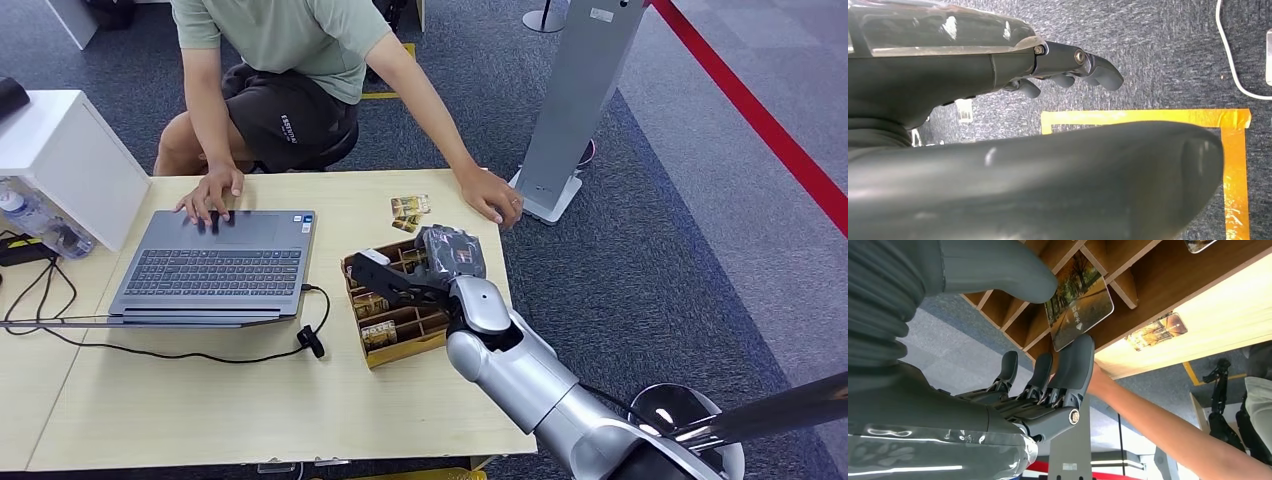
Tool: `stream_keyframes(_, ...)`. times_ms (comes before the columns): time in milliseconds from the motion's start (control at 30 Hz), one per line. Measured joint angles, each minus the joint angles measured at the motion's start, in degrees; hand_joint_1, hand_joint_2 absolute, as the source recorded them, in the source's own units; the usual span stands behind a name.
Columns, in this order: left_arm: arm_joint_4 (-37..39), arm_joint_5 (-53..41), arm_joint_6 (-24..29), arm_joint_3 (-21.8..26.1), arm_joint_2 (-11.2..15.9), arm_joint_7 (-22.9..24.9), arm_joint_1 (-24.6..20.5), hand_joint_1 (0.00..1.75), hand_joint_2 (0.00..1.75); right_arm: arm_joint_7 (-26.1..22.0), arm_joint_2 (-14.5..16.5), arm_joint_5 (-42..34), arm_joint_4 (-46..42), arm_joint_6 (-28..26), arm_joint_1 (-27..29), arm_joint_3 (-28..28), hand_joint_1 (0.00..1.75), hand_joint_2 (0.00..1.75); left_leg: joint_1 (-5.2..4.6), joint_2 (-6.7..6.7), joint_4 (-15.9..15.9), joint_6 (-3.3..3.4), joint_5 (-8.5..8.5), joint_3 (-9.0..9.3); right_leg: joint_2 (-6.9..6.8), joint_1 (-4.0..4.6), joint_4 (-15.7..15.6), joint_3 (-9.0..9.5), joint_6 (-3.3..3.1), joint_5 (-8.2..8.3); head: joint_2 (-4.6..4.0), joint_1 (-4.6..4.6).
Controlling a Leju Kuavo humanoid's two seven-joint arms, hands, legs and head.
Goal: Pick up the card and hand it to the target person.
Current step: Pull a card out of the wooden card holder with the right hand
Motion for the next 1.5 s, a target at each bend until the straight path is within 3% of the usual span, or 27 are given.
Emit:
stream_keyframes(500,0.00,0.54,-0.08,0.00,0.00,-0.01,0.26,0.00,0.00,0.16,0.03,-0.07,0.00,0.45,0.11,0.27,0.87,1.75,0.00,0.00,0.00,0.00,0.00,0.00,0.00,0.00,0.00,0.01,0.00,0.00,0.00,-0.01)
stream_keyframes(667,0.00,0.57,-0.14,0.00,0.00,-0.11,0.47,0.00,0.00,0.21,0.03,-0.22,0.00,0.54,0.15,0.30,1.18,1.75,0.00,0.00,0.00,0.00,0.00,0.00,0.00,0.00,0.00,0.00,0.00,0.00,0.00,0.00)
stream_keyframes(1000,0.00,0.57,-0.27,0.00,0.00,-0.11,0.50,0.00,0.00,0.37,0.03,-0.37,0.00,0.54,0.27,0.32,1.13,1.75,0.00,0.00,0.00,0.00,0.00,0.00,0.00,0.00,0.00,0.00,0.00,0.00,0.00,-0.01)
stream_keyframes(1267,0.00,0.57,-0.36,0.00,0.00,-0.11,0.54,0.00,0.00,0.38,0.03,-0.37,0.00,0.54,0.27,0.35,1.24,1.75,0.00,0.00,0.00,0.00,0.00,-0.01,0.00,0.00,0.00,0.00,0.00,0.00,0.00,0.00)
stream_keyframes(1500,0.00,0.59,-0.81,0.00,0.02,-0.28,0.58,0.00,0.00,0.40,0.03,-0.40,0.00,0.68,0.26,0.42,1.24,1.75,0.00,0.00,0.00,0.00,0.00,0.00,0.00,0.00,0.00,0.01,0.00,0.00,0.00,-0.02)
